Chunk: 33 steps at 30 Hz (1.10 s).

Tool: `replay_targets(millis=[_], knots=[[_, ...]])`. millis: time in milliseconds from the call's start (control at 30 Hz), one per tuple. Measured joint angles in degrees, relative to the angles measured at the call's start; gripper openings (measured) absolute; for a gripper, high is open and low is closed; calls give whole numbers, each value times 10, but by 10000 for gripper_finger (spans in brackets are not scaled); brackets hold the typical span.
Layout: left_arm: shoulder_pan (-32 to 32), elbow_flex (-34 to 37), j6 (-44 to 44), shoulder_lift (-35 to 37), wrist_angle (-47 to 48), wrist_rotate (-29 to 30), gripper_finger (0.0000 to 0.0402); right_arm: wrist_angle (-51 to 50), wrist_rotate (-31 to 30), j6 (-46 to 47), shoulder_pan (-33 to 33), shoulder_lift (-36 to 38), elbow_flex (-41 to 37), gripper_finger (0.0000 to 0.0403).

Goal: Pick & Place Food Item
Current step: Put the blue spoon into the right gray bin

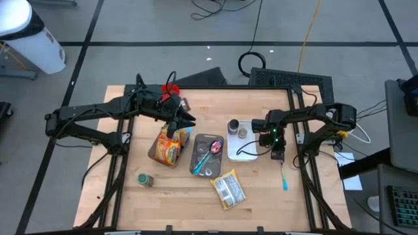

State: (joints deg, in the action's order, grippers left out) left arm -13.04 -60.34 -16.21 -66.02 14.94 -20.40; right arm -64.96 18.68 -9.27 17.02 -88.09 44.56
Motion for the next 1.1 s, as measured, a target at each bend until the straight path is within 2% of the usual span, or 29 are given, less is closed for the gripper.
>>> replay_targets(millis=[267, 733, 833, 1100], knots=[[0, 0, 12, 0, 0, 0, 131, -62, 8, 13, -2, 14, 54, 1], [0, 0, 11, 0, 0, -1, 131, -187, 8, 64, -18, 46, 209, 0], [0, 0, 9, 0, 0, -5, 131, -199, 12, 100, -33, 56, 229, 0], [0, 0, 7, 0, 10, -6, 131, -171, 86, 257, -104, 103, 250, 0]])
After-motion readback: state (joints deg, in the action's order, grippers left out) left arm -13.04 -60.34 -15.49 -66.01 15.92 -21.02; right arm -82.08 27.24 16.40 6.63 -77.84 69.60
